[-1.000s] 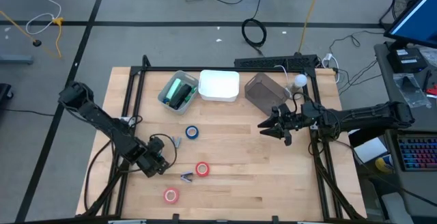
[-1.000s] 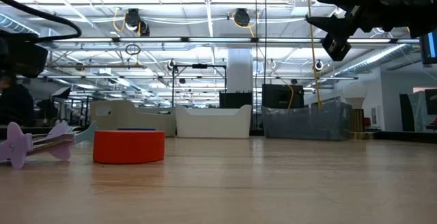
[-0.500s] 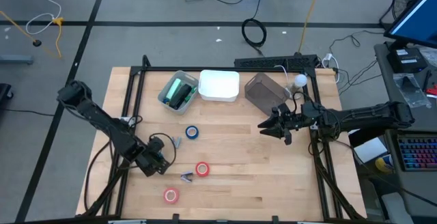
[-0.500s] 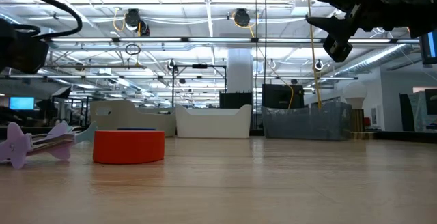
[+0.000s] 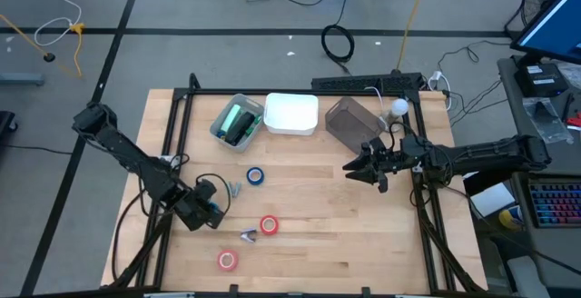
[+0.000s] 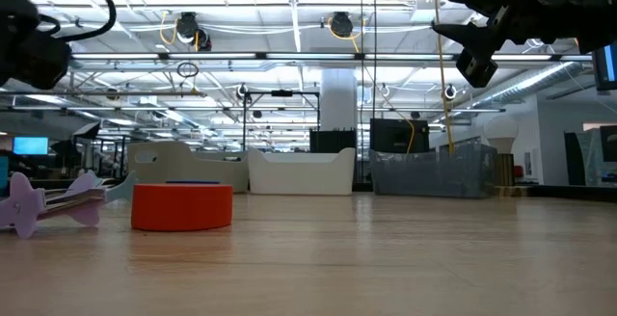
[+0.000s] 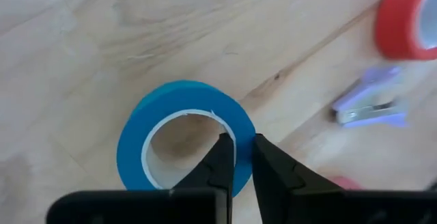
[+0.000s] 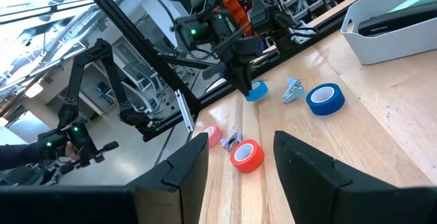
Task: Pick and place Stapler, Stapler remover, tape
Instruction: Put the blue tape into the black bin
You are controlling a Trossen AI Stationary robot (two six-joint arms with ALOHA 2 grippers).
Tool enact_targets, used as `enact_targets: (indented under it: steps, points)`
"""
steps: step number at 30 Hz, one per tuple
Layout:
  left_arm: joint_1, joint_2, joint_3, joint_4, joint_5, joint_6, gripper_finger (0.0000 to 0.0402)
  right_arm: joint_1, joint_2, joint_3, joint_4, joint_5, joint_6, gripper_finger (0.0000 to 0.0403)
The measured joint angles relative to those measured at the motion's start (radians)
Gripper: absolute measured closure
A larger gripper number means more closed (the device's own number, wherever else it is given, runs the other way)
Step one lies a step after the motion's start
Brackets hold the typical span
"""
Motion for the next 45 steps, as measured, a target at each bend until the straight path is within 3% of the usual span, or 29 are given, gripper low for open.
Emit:
enact_targets:
  steps: [4,8,13,16,21,25,35,45]
  points:
    - [0.028,-0.068,0.019,0.025,-0.036,0.012,0.0377,0.0,0.0,0.0,0.003,0.009,-0.009,0.0243]
    - [0.062,-0.151,0.05,0.143,-0.201,0.1,0.0381,0.0,0.0,0.001,0.008,0.073,-0.009,0.0243]
    - [0.119,-0.213,0.08,0.359,-0.428,0.338,0.0372,0.0,0.0,0.001,0.01,0.13,-0.014,0.0243]
    - [0.172,-0.217,0.081,0.527,-0.458,0.495,0.0369,0.0,0.0,0.001,0.034,0.156,-0.01,0.0243]
    - [0.264,-0.18,0.082,0.799,-0.398,0.694,0.0375,0.013,0.028,0.001,0.184,0.158,-0.095,0.0243]
    - [0.345,-0.125,0.082,0.989,-0.288,0.753,0.0375,0.044,0.095,0.009,0.339,0.183,-0.257,0.0243]
    - [0.495,0.058,0.082,1.347,-0.029,0.656,0.0373,0.082,0.369,0.288,0.247,0.184,-0.558,0.024]
    - [0.528,0.122,0.082,1.455,0.025,0.593,0.0372,0.079,0.505,0.431,0.197,0.187,-0.666,0.02]
